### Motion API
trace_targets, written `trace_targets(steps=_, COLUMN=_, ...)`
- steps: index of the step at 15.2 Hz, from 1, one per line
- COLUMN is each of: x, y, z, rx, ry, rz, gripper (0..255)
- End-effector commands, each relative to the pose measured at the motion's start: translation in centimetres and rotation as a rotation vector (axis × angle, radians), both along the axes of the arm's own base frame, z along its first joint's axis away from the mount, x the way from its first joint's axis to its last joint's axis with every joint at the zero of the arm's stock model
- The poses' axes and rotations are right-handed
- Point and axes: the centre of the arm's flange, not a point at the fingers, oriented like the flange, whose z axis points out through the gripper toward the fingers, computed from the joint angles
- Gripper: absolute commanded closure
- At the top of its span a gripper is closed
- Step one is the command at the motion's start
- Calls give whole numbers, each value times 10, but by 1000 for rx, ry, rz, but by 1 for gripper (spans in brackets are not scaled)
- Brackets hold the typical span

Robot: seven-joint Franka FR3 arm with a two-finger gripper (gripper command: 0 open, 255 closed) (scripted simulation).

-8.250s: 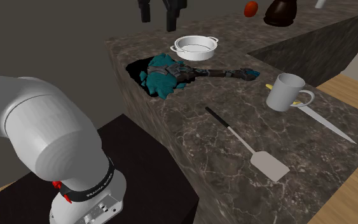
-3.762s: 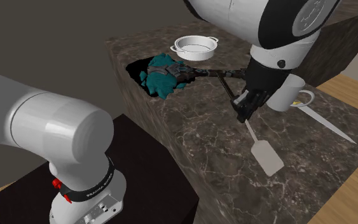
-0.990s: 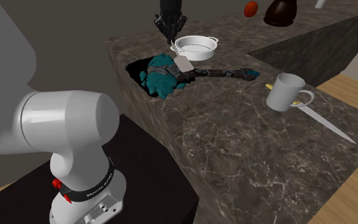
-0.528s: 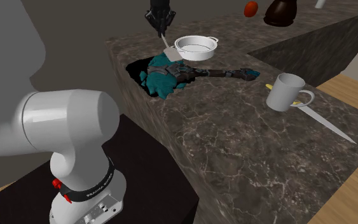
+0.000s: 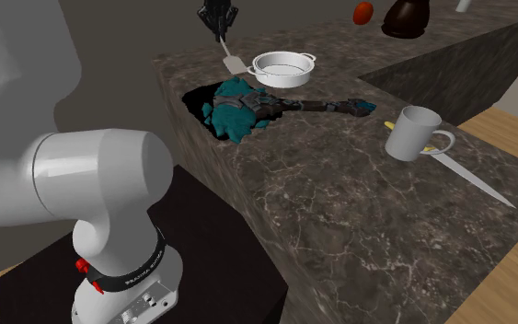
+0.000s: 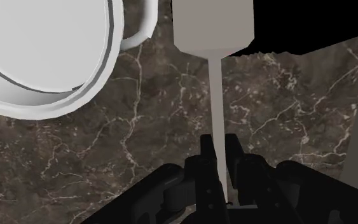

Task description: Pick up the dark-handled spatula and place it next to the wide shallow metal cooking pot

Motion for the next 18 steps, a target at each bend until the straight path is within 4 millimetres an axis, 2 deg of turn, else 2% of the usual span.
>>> trace_targets(steps=1, x=11, y=24, z=-2, rx=1, ry=0, rz=0, gripper=255)
trace_targets(steps=7, x=39, y=101, z=-2, rx=1, ry=0, rz=0, gripper=255)
trace_targets(steps=18, x=39, y=101, z=-60, rx=1, ry=0, rz=0, gripper=255)
